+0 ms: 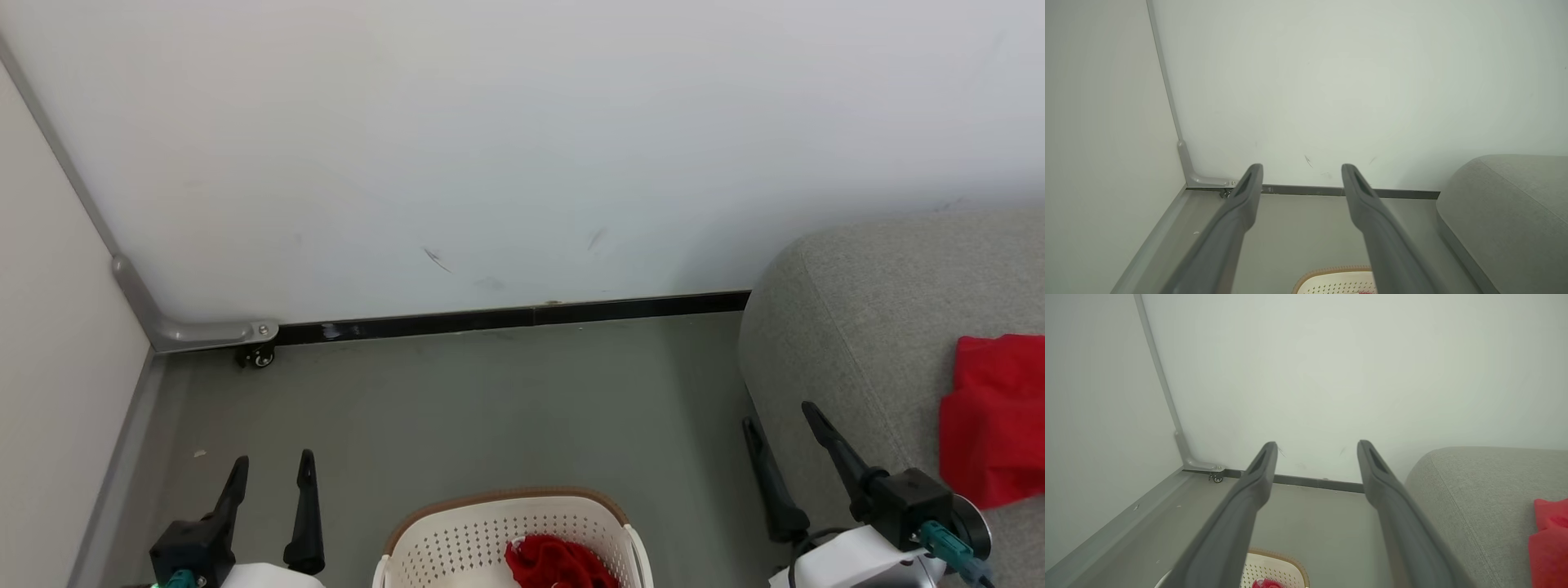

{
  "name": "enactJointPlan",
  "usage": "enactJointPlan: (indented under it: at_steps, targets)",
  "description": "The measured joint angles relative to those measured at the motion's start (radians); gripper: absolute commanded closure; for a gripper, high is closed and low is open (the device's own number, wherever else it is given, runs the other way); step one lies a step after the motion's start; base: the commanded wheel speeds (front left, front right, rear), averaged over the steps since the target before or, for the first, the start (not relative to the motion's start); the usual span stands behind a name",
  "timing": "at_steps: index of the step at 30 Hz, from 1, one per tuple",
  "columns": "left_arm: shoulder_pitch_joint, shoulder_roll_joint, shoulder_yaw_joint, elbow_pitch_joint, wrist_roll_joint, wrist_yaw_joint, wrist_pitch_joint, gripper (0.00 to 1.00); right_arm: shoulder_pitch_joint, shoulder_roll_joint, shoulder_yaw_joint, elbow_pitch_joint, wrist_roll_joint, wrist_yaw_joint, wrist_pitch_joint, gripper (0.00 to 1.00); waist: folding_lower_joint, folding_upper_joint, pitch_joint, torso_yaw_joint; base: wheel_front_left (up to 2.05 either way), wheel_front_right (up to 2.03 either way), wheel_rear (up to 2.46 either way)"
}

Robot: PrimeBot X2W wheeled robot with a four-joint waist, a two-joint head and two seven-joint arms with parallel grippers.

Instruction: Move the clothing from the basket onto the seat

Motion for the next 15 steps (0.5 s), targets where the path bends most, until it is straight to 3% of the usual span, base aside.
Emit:
enactJointPlan:
  at_steps: [15]
  targets:
    - [0.004, -0.006, 0.007, -0.016, 0.009, -0.004, 0.0, 0.0, 0.02, 0.001, 0.004, -0.055, 0.018, 0.0, 0.019, 0.0, -0.0001, 0.0, 0.011, -0.002, 0.0, 0.0, 0.0]
